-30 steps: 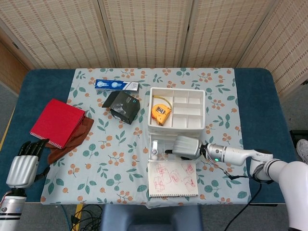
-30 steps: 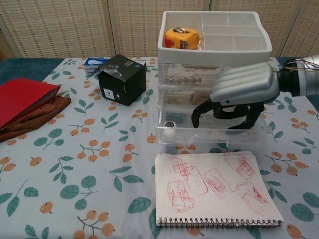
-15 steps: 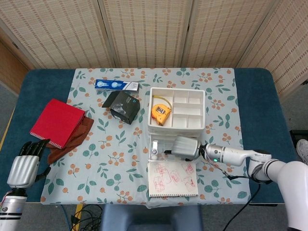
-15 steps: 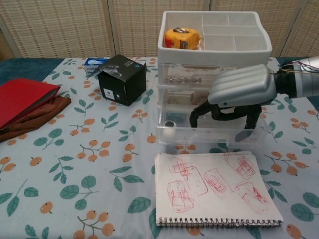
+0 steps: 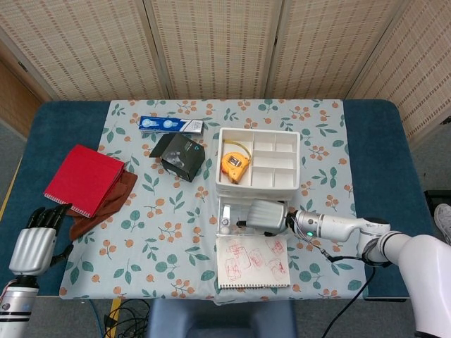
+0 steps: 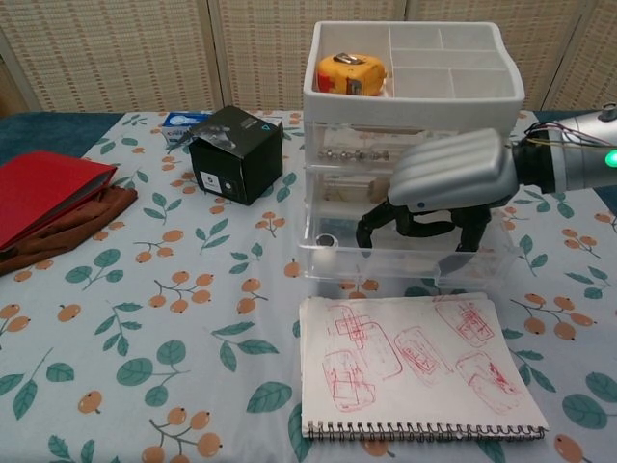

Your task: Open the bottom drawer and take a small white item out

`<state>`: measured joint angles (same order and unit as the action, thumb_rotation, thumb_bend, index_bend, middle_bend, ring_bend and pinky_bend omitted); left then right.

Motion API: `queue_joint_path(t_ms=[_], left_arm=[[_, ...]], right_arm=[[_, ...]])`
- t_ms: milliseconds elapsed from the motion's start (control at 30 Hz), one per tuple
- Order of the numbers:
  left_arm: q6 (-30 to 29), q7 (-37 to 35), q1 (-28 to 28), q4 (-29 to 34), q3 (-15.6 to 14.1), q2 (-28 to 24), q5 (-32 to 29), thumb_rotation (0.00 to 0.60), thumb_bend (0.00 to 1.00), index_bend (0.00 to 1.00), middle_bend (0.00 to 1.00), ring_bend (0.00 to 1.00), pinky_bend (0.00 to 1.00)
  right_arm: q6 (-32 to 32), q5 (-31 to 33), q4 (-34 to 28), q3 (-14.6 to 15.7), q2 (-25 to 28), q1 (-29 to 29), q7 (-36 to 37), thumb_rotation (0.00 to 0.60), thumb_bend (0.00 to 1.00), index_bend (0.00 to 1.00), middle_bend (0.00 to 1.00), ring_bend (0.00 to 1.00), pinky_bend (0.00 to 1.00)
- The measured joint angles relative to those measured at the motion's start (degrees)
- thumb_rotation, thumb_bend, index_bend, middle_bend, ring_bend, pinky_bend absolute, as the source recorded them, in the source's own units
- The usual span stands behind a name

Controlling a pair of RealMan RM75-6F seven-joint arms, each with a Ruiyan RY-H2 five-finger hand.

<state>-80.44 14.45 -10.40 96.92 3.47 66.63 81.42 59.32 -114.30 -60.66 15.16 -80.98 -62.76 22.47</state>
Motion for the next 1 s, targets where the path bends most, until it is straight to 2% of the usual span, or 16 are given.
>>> queue_joint_path(t_ms=[567, 800, 1000], left_arm=[[0.02, -0.24, -0.1, -0.17, 0.05, 0.08, 0.04, 0.6, 0.23, 0.1, 0.16, 0.17, 0.11], [0.14, -0.43, -0.33, -0.18, 0.13, 0.04, 0.25, 0.6, 0.23, 0.1, 0.16, 0.17, 0.11], [0.21, -0.62, -0.5, -0.18, 0.13, 0.04, 0.6, 0.6, 0.23, 0.1, 0.16, 0.17, 0.11]], right_arm=[[1.51, 0.83, 0.43, -0.39, -0.33, 0.84, -0.87, 0.6, 0.33, 0.51, 0.87, 1.0, 0.98], [3.75, 2.14, -0.92, -2.13, 1.13, 1.77, -3.2, 0.6, 0.36, 0.52, 0.87, 1.0, 0.98], [7.23, 3.62, -5.34, -3.92, 4.41, 3.81, -6.6, 0.6, 0.36, 0.52, 0.87, 1.0, 0.98]])
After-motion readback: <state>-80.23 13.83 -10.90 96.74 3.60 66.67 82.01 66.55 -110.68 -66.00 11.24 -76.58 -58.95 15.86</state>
